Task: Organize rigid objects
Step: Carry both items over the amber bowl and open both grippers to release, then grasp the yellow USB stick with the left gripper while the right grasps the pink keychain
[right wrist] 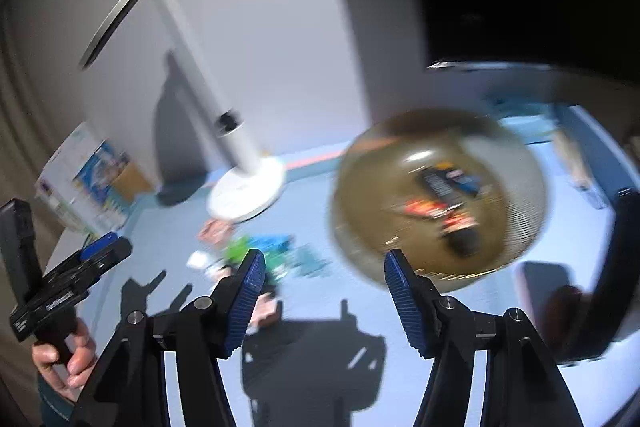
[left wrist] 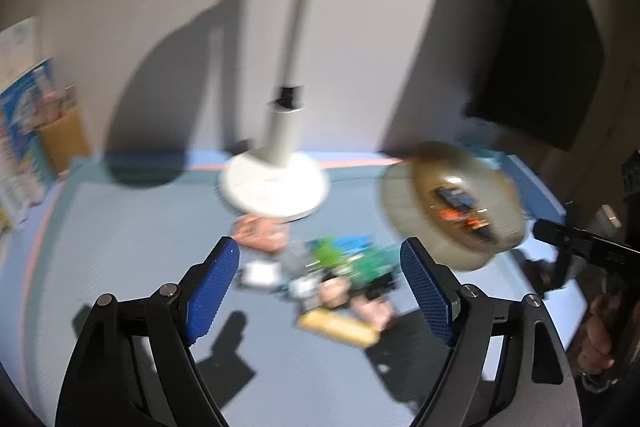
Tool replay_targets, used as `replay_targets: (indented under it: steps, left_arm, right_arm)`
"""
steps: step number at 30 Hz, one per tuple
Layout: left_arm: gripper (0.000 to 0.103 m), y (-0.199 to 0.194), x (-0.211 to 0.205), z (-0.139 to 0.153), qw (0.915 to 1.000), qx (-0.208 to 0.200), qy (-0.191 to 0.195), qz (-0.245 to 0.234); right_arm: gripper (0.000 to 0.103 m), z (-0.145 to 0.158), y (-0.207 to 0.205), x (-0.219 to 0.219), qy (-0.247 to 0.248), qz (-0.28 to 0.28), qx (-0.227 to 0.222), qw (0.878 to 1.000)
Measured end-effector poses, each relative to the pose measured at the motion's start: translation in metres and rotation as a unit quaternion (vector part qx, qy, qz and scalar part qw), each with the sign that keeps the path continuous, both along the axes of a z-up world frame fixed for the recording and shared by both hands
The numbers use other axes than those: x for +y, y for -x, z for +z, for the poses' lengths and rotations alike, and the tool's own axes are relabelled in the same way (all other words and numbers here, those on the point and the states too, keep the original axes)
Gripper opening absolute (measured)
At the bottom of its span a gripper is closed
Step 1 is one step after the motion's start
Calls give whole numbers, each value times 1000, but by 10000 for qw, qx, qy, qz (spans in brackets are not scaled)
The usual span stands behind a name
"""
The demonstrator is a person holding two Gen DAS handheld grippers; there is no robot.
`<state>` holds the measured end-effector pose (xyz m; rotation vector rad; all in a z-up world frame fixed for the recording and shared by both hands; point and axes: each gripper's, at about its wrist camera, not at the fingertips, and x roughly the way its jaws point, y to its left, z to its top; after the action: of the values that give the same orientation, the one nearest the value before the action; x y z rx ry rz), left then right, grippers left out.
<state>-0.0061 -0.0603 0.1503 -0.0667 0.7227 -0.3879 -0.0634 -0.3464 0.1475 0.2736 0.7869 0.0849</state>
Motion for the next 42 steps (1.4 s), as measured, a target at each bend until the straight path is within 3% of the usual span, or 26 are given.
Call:
replay_targets:
  steps: [9, 12, 15, 20, 25, 29, 34, 42]
  left_arm:
    - [82, -10, 67, -105, 9904, 1050, -89, 900]
    - [82, -6, 69, -122, 9899, 937, -335, 1008]
    - [82, -5, 65, -123, 9915, 871, -336, 909]
    - [82, -3, 60, -125, 9921, 881, -464, 761]
    - [82, -5, 61, -125, 9919, 935, -441, 744]
    - [82, -3, 51, -124, 9910, 929, -661, 698]
    - [82, 6, 24, -116, 9933, 1081, -216, 333]
    - [81, 9, -1, -119, 9933, 1112, -132, 271]
  right_arm:
    - [61, -119, -25, 61, -78, 327, 566, 9978]
    - [61, -142, -31, 61, -141, 313, 672, 9972]
    - [63, -139, -30, 65, 36, 312, 499, 9983]
    - [70, -141, -32, 75, 307, 367, 576, 9972]
    - [70, -140, -30, 77, 337, 381, 563, 9971]
    - [69, -139, -33, 77, 265, 355, 611, 9971]
    - [63, -136, -45, 82, -193, 578, 767, 9952]
    - [58, -138, -61, 96, 184, 744, 837, 9935]
